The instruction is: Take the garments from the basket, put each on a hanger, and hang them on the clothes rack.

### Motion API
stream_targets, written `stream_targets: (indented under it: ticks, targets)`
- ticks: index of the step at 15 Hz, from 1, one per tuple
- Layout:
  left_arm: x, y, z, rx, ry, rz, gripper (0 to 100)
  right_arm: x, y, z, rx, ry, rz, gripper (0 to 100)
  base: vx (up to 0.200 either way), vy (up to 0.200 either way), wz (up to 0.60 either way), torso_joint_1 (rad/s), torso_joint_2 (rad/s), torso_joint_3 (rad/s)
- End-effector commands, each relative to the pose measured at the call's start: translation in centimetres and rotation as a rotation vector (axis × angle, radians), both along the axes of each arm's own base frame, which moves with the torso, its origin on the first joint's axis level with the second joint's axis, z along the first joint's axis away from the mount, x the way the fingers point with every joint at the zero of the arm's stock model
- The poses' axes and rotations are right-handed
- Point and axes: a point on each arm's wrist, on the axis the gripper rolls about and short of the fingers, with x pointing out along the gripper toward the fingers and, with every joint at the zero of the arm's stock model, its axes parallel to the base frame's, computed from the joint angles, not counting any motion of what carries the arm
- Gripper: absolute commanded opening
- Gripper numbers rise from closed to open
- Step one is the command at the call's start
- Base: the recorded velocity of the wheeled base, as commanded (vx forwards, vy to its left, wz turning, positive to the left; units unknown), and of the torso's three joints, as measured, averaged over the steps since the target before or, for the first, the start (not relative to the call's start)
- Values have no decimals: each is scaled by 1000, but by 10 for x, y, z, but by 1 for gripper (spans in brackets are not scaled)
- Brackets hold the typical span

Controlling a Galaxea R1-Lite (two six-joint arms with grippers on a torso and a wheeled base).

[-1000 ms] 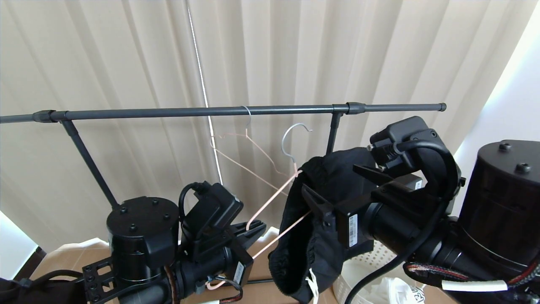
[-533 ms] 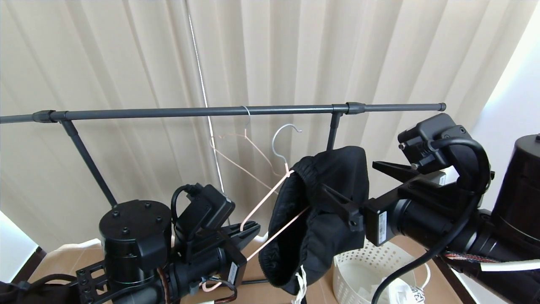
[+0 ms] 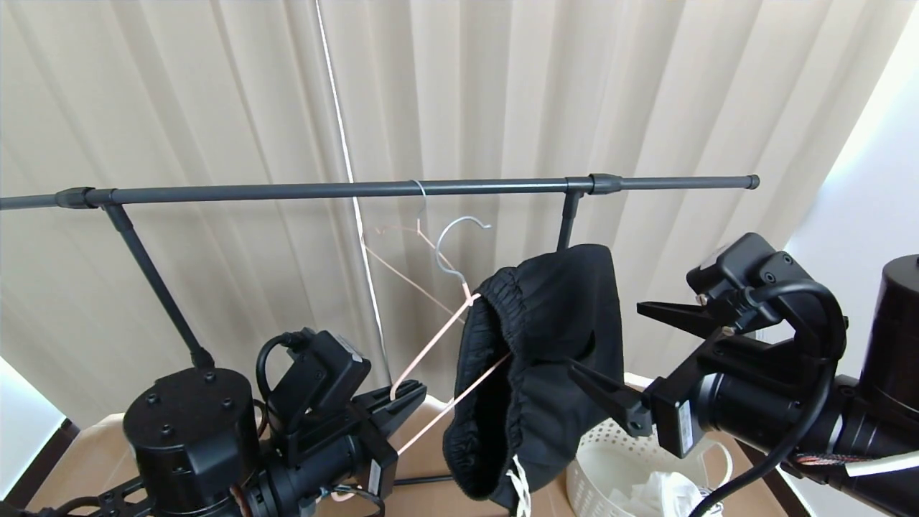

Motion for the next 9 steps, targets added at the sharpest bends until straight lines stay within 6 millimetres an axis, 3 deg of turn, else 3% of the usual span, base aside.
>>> stream_targets:
  ticks: [1,5,9]
  targets:
    - [-3,2,-8,21,24,-1,0,1,-12,-3,-20,-1,4,100,0,0,0,0,0,0]
    - [-7,5,-11,31,27,-4,0,7,-31,-8,-42,6,24,100,0,0,0,0,0,0]
    - [-7,4,-20,98,27,-19,0,23,-68,-5,-157,51,164,100,0,0,0,0,0,0]
